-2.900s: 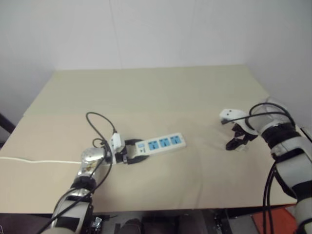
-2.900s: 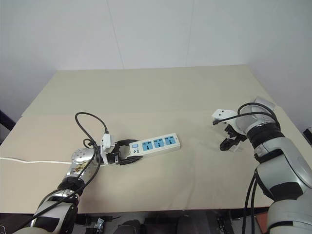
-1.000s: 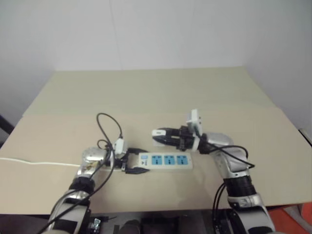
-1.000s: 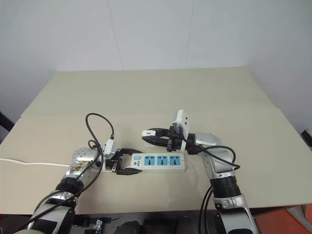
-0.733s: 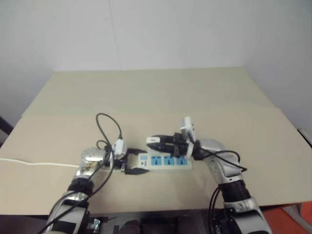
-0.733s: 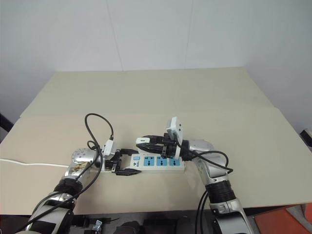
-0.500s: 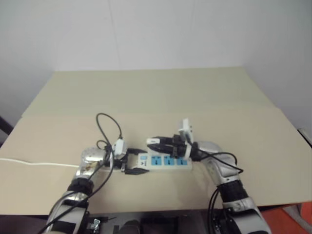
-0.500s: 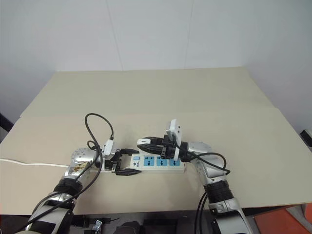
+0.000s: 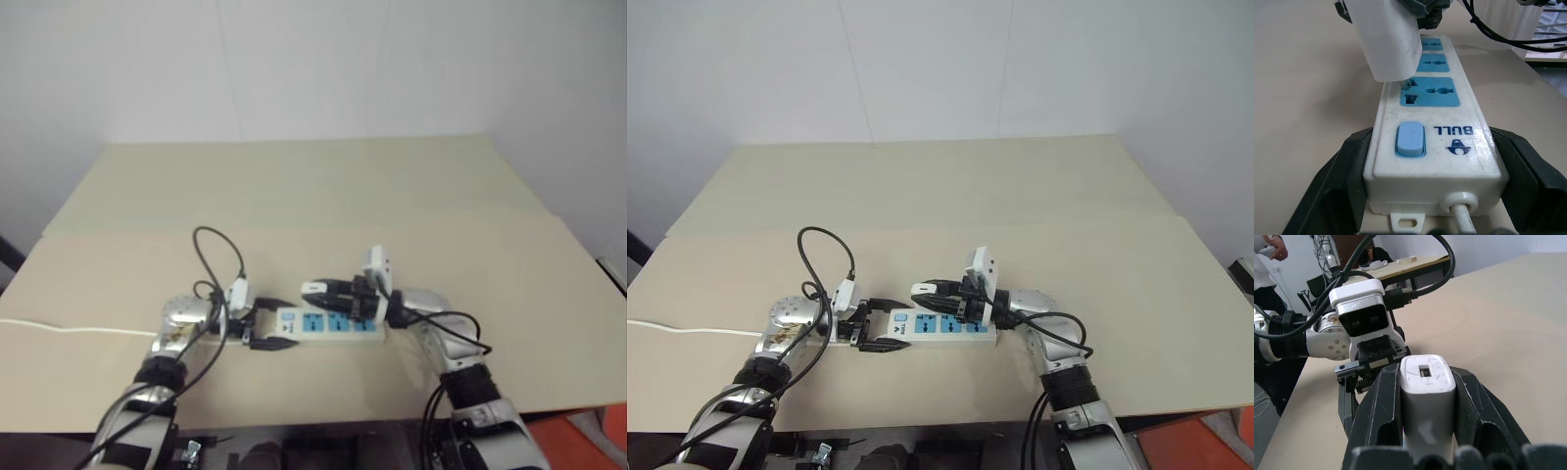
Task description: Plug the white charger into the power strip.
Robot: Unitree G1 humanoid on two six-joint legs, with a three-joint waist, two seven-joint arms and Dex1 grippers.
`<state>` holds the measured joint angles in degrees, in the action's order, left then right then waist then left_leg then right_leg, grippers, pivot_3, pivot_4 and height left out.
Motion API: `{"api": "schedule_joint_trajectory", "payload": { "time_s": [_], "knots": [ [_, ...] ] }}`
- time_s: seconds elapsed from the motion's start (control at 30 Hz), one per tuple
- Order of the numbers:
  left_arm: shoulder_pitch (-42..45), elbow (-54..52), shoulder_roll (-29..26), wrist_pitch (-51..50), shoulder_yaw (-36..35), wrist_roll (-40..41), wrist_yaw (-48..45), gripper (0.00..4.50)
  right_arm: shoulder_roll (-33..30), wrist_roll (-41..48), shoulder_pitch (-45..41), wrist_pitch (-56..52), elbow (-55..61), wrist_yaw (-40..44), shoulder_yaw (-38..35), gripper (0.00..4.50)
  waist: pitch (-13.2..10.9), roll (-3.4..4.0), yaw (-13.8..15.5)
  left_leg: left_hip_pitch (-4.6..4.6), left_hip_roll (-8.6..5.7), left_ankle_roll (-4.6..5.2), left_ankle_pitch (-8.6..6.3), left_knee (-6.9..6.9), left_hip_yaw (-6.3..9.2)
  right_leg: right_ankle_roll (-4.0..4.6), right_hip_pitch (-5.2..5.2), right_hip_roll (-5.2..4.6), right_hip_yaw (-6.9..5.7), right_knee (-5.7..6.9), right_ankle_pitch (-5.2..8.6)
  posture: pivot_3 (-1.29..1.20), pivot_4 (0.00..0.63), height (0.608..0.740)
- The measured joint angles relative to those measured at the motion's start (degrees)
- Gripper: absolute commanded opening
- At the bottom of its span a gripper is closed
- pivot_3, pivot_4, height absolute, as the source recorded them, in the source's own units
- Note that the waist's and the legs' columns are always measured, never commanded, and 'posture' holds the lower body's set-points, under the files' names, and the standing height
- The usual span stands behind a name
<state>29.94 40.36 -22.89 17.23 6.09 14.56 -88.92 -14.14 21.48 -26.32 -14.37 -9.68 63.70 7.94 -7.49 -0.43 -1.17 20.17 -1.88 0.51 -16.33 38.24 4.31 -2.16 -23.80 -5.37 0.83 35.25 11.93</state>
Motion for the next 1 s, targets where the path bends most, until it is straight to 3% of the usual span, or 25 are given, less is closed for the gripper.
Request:
{"api": "schedule_joint_trajectory", "payload": {
  "time_s": [0.7, 1.0],
  "knots": [
    [0.76, 0.90, 0.02, 0.08, 0.92, -0.04, 0.58, 3.27, -0.59, -2.33, -0.11, 7.02, -3.44, 1.17, 2.83, 1.11, 0.02, -0.02, 0.25, -0.46, -0.01, 0.04, -0.02, -0.01, 0.01, -0.02, 0.58, 0.01, -0.05, -0.15, 0.01, 0.00, 0.150, 0.740],
    [0.79, 0.97, -0.02, -0.02, 1.02, -0.18, 0.67, 3.27, -0.01, -1.59, -1.63, 12.98, -10.03, 4.54, 2.33, 1.11, 0.01, -0.02, 0.23, -0.60, 0.00, 0.04, -0.03, -0.02, 0.01, -0.02, 0.68, 0.01, -0.03, -0.17, 0.02, 0.00, 0.150, 0.740]
  ]
}}
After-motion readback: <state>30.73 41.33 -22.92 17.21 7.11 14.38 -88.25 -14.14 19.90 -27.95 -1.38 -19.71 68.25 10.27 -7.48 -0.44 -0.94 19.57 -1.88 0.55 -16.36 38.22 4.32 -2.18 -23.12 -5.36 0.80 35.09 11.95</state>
